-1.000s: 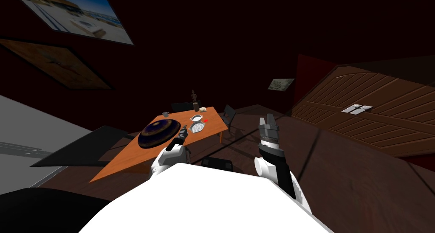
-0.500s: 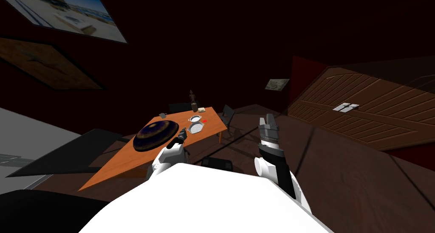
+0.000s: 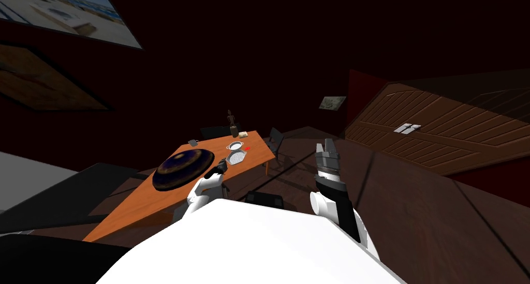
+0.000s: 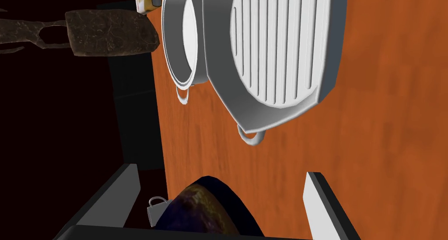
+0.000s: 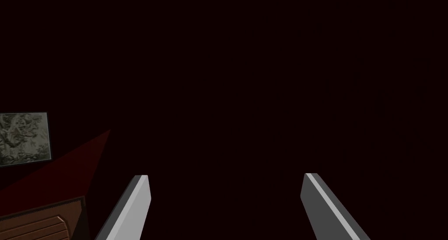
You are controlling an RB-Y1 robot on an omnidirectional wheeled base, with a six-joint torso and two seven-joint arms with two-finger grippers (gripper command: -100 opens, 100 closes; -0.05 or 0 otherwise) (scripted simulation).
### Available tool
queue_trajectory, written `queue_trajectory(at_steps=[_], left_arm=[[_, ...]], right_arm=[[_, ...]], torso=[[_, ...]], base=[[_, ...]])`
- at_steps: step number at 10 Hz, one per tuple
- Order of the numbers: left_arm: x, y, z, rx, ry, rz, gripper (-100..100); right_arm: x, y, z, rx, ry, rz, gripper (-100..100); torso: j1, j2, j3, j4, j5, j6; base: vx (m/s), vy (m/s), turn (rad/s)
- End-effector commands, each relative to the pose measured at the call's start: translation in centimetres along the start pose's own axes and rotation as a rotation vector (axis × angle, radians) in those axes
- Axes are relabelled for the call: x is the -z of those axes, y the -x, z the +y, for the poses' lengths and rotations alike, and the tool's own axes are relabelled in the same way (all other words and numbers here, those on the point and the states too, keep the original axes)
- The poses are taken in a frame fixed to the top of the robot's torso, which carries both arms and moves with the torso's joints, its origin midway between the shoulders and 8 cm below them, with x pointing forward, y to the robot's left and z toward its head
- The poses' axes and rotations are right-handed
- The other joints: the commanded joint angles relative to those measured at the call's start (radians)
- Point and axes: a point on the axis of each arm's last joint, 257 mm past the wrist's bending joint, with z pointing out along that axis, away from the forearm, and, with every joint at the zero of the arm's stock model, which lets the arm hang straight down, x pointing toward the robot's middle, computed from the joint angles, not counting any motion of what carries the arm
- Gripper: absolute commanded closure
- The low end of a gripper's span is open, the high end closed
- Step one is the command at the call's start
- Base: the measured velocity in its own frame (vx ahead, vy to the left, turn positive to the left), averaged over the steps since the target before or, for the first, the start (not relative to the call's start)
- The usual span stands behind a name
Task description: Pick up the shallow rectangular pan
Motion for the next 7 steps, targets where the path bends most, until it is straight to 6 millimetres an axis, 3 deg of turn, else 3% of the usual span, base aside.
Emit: queue_trajectory(at_steps=[1, 7], left_arm=[[-0.5, 0.8, 1.2, 0.027, 0.054, -0.02, -100], [-1.4, 2.4, 4.6, 0.101, 0.199, -0.07, -100]], right_arm=[[0.0, 0.0, 0.0, 0.0, 0.0, 0.0, 0], [0.0, 0.0, 0.0, 0.0, 0.0, 0.0, 0]], torso=[[0.0, 0.0, 0.0, 0.0, 0.0, 0.0], [-0.001, -0.001, 0.0, 0.0, 0.0, 0.0]], base=[[0.028, -0.011, -0.089], [0.038, -0.008, -0.09]])
